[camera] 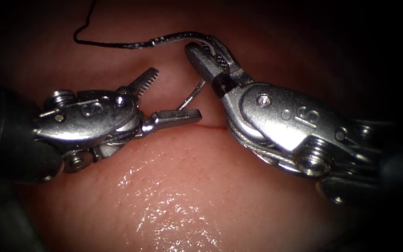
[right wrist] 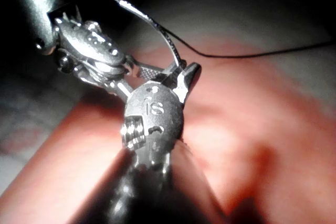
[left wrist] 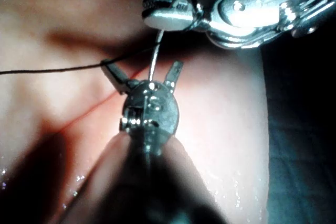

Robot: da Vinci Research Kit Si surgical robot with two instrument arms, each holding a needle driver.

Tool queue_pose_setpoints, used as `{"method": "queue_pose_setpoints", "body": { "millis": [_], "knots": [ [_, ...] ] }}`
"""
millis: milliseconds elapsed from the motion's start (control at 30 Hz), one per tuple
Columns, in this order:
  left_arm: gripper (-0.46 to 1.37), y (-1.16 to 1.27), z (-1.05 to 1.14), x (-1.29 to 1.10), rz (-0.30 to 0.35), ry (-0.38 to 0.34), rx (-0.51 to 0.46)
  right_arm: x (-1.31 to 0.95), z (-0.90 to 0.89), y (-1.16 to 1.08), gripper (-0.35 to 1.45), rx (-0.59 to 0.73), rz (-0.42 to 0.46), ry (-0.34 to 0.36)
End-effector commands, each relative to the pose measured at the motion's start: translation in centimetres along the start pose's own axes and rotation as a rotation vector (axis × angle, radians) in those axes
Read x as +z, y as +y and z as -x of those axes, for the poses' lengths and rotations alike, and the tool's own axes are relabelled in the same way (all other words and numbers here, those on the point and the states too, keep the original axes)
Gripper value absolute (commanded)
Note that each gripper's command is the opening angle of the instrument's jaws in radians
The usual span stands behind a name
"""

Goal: Wound Closure
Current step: Pass the needle from the left to the right gripper, then use the right gripper to insert the needle through the top of the skin

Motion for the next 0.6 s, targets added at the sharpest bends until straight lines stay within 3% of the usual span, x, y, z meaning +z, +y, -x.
{"method": "queue_pose_setpoints", "body": {
  "millis": [33,433,600],
  "knots": [
    [1.14,-0.01,-0.02,-0.01,0.006,-0.007,0.0,0.0,0.01,0.0,-0.35,0.005,-0.003,-0.007],
    [1.22,-0.01,-0.16,-0.08,0.161,-0.081,-0.004,-0.06,0.08,0.23,-0.35,0.05,-0.085,-0.072],
    [1.08,0.0,-0.25,-0.11,0.205,-0.105,-0.005,-0.09,0.11,0.36,-0.35,0.038,-0.157,-0.093]
  ]
}}
